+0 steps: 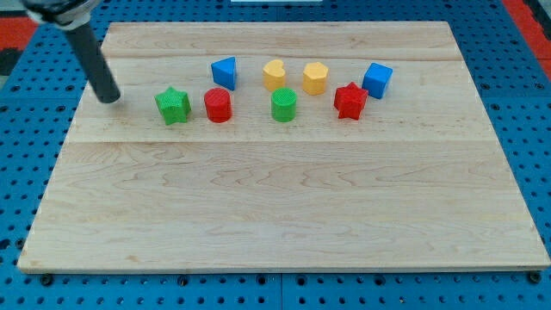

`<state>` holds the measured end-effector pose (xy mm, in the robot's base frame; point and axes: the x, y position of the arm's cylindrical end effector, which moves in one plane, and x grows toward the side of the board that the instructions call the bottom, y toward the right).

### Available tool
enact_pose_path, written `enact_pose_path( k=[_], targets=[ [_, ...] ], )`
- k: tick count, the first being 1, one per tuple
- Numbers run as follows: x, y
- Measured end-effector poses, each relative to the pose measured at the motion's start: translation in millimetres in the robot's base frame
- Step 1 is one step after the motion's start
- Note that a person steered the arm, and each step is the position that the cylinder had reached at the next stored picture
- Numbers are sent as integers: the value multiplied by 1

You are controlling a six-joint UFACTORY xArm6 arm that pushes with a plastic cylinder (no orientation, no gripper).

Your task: Push the red star to the bottom left

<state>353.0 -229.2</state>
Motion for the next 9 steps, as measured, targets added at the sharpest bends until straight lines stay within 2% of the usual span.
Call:
enact_pose_path(
  k=[1, 3, 4, 5, 6, 7, 8, 9],
  targets=[
    [-6, 87],
    [86, 64],
    [58, 85],
    [63, 114],
    [118, 110],
    [164, 66],
    [155, 132],
    [197, 108]
  ],
)
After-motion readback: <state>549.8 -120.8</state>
